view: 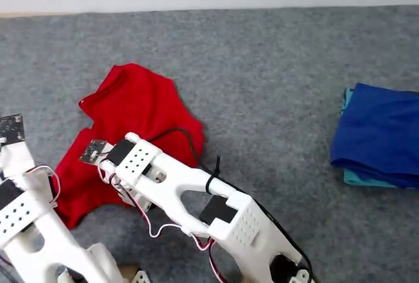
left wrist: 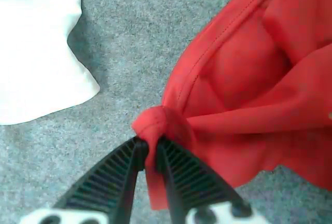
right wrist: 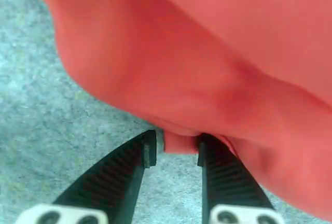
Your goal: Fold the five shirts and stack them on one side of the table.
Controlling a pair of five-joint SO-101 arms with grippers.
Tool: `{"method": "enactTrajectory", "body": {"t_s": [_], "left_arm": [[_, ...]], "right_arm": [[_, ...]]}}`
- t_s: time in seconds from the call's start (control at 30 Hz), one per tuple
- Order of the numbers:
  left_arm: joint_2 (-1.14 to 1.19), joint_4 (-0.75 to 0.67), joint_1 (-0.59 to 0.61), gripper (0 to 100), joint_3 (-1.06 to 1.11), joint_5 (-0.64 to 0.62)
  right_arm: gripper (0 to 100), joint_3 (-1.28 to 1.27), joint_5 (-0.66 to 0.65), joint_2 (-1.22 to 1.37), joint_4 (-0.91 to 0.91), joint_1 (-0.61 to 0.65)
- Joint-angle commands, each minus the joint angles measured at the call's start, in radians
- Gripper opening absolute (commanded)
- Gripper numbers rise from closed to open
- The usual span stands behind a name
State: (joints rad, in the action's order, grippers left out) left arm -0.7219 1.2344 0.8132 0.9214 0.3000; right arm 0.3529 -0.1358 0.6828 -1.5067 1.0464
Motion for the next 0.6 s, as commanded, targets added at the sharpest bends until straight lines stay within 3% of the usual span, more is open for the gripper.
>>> {"method": "enactTrajectory", "body": {"t_s": [0.0,0.17,0.57], "left_arm": [[-0.018,-0.015,0.006,0,-0.012,-0.005],[-0.018,-0.015,0.008,0,-0.012,-0.005],[-0.020,-0.014,0.008,0,-0.012,-0.006]], "right_arm": [[13.8,0.048,0.009,0.004,-0.005,0.016],[5.9,0.048,0.008,0.008,-0.019,0.012],[1.1,0.046,0.006,-0.001,-0.022,-0.039]]}}
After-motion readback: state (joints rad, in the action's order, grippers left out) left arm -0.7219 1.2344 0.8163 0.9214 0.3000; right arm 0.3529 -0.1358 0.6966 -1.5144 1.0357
